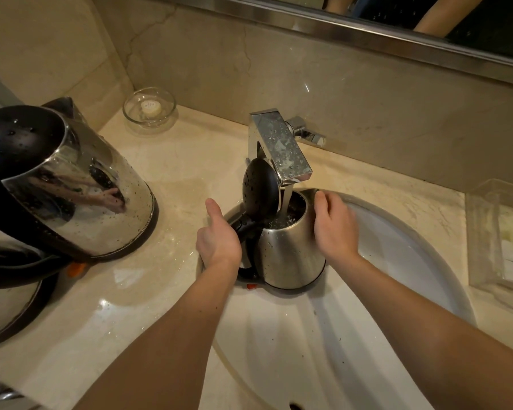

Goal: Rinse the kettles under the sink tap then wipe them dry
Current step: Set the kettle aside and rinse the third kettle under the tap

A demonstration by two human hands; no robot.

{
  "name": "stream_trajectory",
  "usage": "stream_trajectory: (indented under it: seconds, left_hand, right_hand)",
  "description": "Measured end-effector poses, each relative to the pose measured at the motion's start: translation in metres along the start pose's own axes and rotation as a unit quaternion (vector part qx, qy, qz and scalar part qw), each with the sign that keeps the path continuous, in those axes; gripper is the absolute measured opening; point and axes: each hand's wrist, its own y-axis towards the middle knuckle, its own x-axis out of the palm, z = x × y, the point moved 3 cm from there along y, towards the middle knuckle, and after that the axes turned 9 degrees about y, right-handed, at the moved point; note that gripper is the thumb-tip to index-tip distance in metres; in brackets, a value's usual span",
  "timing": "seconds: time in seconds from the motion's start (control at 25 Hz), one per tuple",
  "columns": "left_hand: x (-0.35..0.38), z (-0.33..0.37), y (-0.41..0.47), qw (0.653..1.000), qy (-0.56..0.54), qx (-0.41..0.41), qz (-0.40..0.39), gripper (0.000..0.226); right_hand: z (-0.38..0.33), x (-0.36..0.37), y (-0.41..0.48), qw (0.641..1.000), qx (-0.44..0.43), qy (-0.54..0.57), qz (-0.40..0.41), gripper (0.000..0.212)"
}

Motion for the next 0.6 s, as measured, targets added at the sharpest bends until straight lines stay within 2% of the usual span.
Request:
stream_trajectory:
  seconds: [0.08, 0.2, 0.4, 0.6]
  left_hand:
    - [0.001, -0.002, 0.002, 1.0, -0.004, -0.001, -0.007, 0.09]
    - [0.001, -0.003, 0.002, 1.0, -0.002, -0.003, -0.007, 0.092]
    - [0.0, -0.002, 0.0, 1.0, 0.001, -0.001, -0.001, 0.09]
    - [0.0, -0.001, 0.0, 1.0, 0.007, 0.001, 0.0, 0.087]
  right_hand:
    - [-0.006, -0.013, 0.008, 0.995, -0.075, -0.068, 0.004, 0.046]
    - [-0.031, -0.033, 0.024, 0.985, -0.162, -0.05, 0.041, 0.055]
    - [-0.062, -0.043, 0.048, 0.981, -0.191, -0.01, 0.006, 0.065]
    - [-0.063, -0.039, 0.046, 0.976, -0.213, -0.035, -0.013, 0.069]
